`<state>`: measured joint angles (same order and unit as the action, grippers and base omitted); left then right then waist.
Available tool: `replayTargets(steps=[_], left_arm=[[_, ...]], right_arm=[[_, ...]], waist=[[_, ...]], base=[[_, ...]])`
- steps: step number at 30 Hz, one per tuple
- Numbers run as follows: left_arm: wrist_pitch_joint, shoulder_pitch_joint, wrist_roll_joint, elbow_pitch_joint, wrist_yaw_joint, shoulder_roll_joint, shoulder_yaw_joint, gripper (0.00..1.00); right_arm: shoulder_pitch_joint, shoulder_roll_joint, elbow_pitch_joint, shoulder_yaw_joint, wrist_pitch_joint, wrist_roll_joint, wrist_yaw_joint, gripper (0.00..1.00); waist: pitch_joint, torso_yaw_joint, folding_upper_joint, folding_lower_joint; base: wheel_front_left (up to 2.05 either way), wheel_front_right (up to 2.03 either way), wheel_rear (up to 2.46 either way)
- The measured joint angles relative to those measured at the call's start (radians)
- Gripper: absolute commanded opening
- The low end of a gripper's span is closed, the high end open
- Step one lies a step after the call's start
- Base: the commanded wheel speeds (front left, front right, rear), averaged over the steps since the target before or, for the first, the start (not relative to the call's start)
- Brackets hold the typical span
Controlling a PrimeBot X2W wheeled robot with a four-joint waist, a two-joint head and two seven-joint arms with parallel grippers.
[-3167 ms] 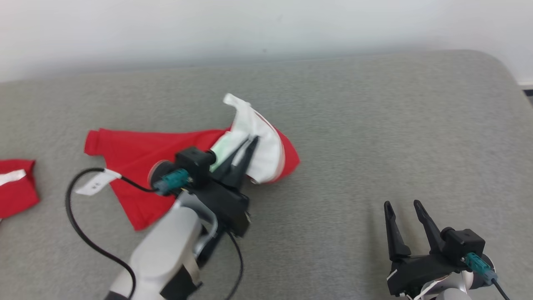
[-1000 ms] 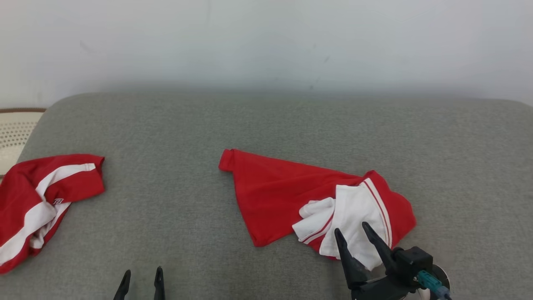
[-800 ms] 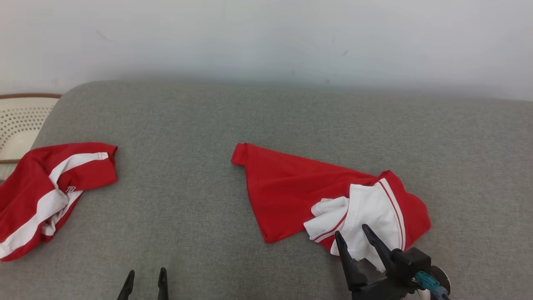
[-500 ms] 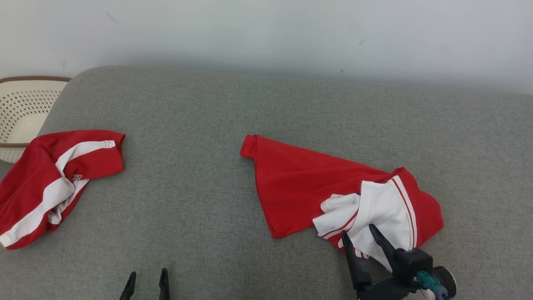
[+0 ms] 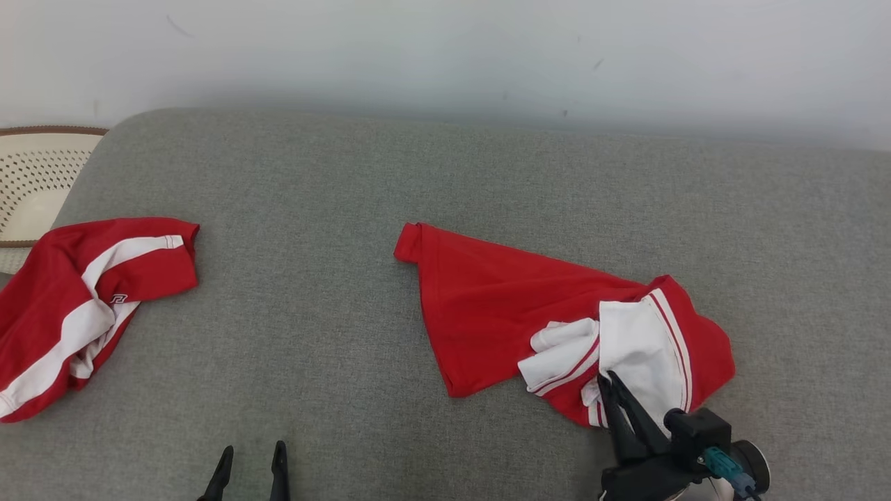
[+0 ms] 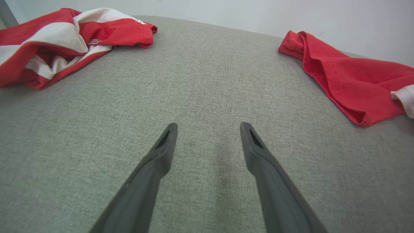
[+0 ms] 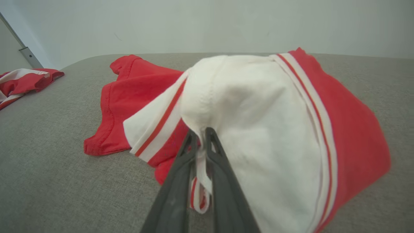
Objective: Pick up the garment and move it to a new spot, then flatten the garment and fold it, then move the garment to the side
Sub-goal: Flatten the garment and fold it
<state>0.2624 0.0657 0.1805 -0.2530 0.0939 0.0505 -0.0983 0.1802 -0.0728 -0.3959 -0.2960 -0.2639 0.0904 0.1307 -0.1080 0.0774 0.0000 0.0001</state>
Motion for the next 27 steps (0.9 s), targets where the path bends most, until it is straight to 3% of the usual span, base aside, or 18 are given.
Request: replayTargets(steps=[10,15,20,27], left_arm=[[0.0,0.0,0.011,0.022,0.001,0.0,-0.016,1.0],[0.0,0.008,0.019,0.022,0.004,0.0,-0.04,1.0],[0.0,0.048,0.022,0.008,-0.006,-0.001,-0.095,1.0],[0.0,0.116,0.021,0.004,-0.01,0.0,-0.157,1.0]], right_arm=[[-0.01,-0.012,0.158,0.129,0.0,0.035,0.0,0.0],[0.049,-0.09,0.176,0.148,0.0,0.022,0.0,0.0],[0.223,-0.232,0.117,0.121,0.0,-0.011,0.0,0.0],[0.474,-0.351,0.017,0.096,0.0,-0.032,0.0,0.0]], waist=[[0.003,-0.028,0.0,0.0],[-0.006,-0.038,0.0001,-0.0001],[-0.028,-0.032,0.0,0.0],[-0.064,0.014,0.0,0.0]], base=[[0.0,0.0,0.0],[0.0,0.0,0.0],[0.0,0.0,0.0],[0.0,0.0,0.0]])
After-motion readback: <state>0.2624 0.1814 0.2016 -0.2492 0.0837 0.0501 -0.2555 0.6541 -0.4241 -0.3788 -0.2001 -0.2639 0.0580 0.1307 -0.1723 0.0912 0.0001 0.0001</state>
